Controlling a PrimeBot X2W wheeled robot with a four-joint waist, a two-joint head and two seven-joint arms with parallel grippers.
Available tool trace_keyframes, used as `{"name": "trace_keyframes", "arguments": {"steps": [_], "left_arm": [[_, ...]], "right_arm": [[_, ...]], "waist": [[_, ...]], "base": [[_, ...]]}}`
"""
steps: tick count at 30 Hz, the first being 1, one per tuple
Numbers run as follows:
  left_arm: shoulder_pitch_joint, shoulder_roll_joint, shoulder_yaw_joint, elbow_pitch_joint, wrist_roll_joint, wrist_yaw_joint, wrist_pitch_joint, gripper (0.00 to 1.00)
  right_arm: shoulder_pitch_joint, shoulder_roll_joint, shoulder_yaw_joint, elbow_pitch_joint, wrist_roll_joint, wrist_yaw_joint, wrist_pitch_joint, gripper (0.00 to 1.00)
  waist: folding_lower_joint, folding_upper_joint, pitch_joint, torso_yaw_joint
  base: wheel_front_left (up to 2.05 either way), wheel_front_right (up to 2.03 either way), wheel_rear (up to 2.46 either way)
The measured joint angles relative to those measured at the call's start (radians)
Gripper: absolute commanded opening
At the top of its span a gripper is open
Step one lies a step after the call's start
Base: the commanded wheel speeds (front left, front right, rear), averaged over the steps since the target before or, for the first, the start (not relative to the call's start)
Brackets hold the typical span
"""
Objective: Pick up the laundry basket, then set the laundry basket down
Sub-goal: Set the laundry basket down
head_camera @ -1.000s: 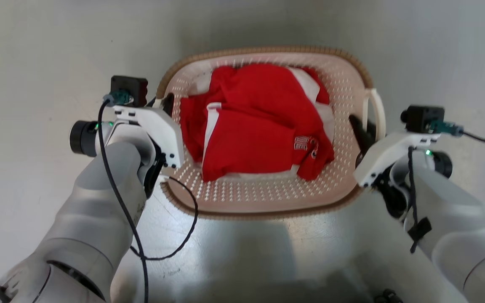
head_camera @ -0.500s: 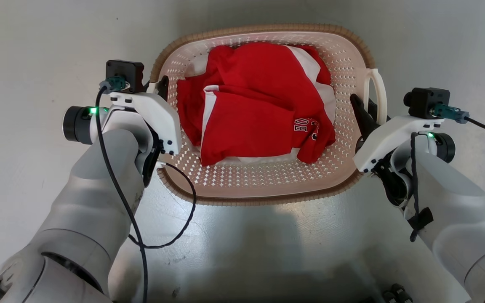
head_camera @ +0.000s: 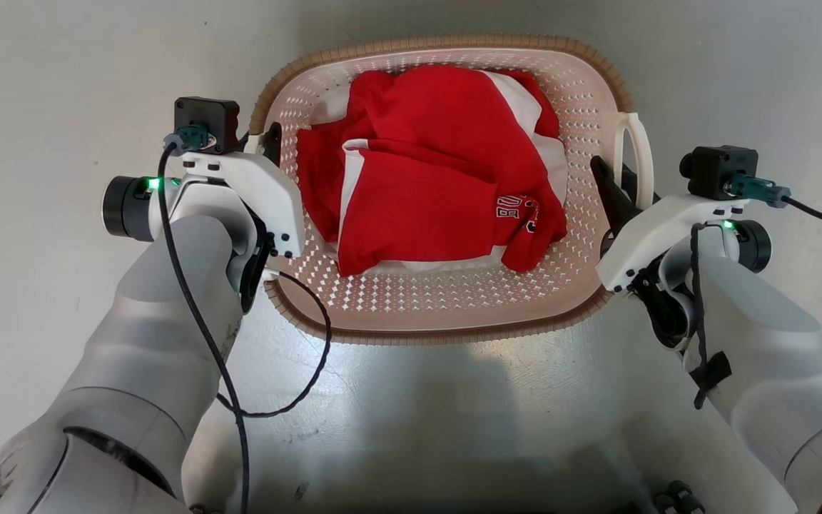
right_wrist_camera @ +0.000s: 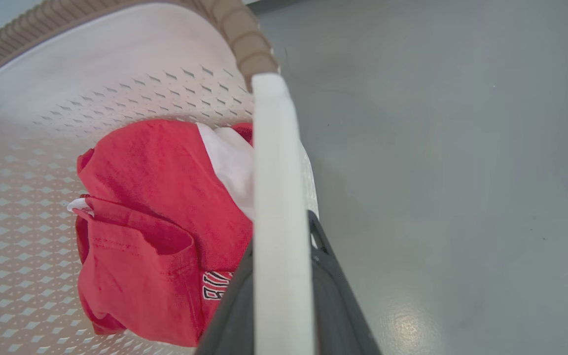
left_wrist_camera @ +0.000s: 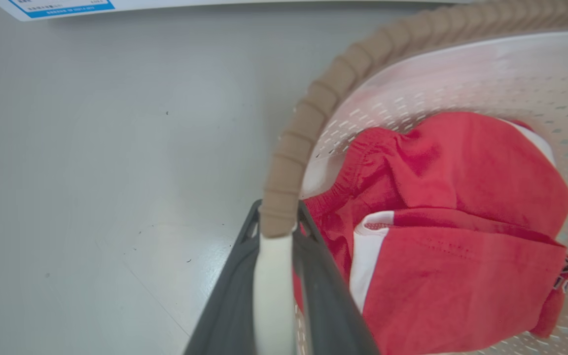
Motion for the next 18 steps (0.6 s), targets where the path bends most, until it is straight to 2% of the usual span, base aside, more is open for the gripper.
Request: {"name": "trace_keyframes", "arguments": {"steps": [1, 2, 3, 4, 5, 6, 7, 18], "left_arm": [[0.000, 0.000, 0.002, -0.001, 0.000, 0.000, 0.000, 0.00], [0.000, -0.001, 0.003, -0.002, 0.001, 0.000, 0.000, 0.00], [0.000, -0.001, 0.005, -0.002, 0.004, 0.000, 0.000, 0.00], [0.000, -0.001, 0.007, -0.003, 0.008, 0.000, 0.000, 0.17], [0.000, -0.002, 0.010, -0.004, 0.011, 0.000, 0.000, 0.38], [0.000, -0.004, 0.012, -0.004, 0.011, 0.000, 0.000, 0.52], [0.000, -0.006, 0.013, -0.004, 0.014, 0.000, 0.000, 1.00], [0.000, -0.022, 0.035, -0.005, 0.028, 0.000, 0.000, 1.00]], "right_arm": [[0.000, 0.000, -0.001, 0.001, 0.000, 0.000, 0.000, 0.00], [0.000, 0.000, -0.002, 0.002, -0.001, 0.000, 0.000, 0.27], [0.000, 0.001, -0.004, 0.004, -0.002, 0.000, 0.000, 0.47], [0.000, 0.001, -0.004, 0.004, -0.006, 0.000, 0.000, 1.00], [0.000, 0.002, -0.004, 0.005, -0.011, 0.000, 0.000, 1.00], [0.000, 0.004, -0.006, 0.005, -0.011, 0.000, 0.000, 1.00], [0.000, 0.007, -0.007, 0.004, -0.011, 0.000, 0.000, 1.00], [0.000, 0.020, -0.012, 0.007, -0.016, 0.000, 0.000, 1.00]], "waist": [[0.0000, 0.0000, 0.000, 0.001], [0.0000, 0.0000, 0.000, 0.001], [0.0000, 0.0000, 0.001, 0.001], [0.0000, -0.0001, 0.002, 0.002], [0.0000, 0.0000, 0.002, 0.002], [0.0000, 0.0000, 0.003, 0.003], [0.0000, 0.0000, 0.004, 0.003], [0.0000, 0.0000, 0.001, 0.006]], "base": [[0.00, 0.00, 0.00], [0.00, 0.00, 0.00], [0.00, 0.00, 0.00], [0.00, 0.00, 0.00], [0.00, 0.00, 0.00], [0.00, 0.00, 0.00], [0.00, 0.00, 0.00], [0.00, 0.00, 0.00]]}}
